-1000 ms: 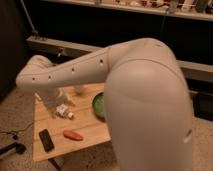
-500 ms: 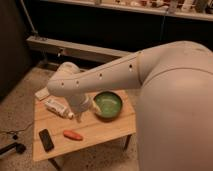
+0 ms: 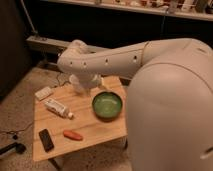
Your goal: Move the arm in a circular motion
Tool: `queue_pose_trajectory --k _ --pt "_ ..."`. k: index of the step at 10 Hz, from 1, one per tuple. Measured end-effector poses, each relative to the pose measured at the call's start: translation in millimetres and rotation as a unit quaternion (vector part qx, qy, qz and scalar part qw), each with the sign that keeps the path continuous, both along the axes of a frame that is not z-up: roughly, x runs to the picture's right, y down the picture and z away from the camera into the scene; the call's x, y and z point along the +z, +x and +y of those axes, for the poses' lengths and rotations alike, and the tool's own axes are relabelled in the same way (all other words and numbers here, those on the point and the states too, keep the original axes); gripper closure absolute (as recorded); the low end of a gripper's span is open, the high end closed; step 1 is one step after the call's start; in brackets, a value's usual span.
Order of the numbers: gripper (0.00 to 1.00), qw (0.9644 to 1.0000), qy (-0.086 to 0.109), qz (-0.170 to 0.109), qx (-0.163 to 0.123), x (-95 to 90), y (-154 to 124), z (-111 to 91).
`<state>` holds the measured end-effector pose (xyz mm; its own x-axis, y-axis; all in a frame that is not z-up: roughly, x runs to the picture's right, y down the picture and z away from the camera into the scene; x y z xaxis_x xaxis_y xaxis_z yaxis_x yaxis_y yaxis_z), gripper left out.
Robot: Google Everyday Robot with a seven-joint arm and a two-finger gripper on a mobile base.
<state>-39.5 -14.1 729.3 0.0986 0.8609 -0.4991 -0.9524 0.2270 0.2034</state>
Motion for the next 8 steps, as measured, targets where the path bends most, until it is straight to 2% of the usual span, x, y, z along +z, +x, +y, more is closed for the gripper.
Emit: queue_pose_trajectory --k 3,5,6,7,8 --pt "0.35 0.9991 0.040 -0.007 0.008 8.7 -34 -62" --pt "0.35 0.9971 0.066 -0.036 -0.012 9.0 -93 -100" --pt "0.35 0.9952 0.076 -0.055 -0.027 6.6 -127 -113" --pt "0.35 0.9913 0.082 -0.089 -0.052 0.8 -177 -120" --pt "0.35 0.9879 0.081 -0.111 -0.073 -3.5 -208 -117"
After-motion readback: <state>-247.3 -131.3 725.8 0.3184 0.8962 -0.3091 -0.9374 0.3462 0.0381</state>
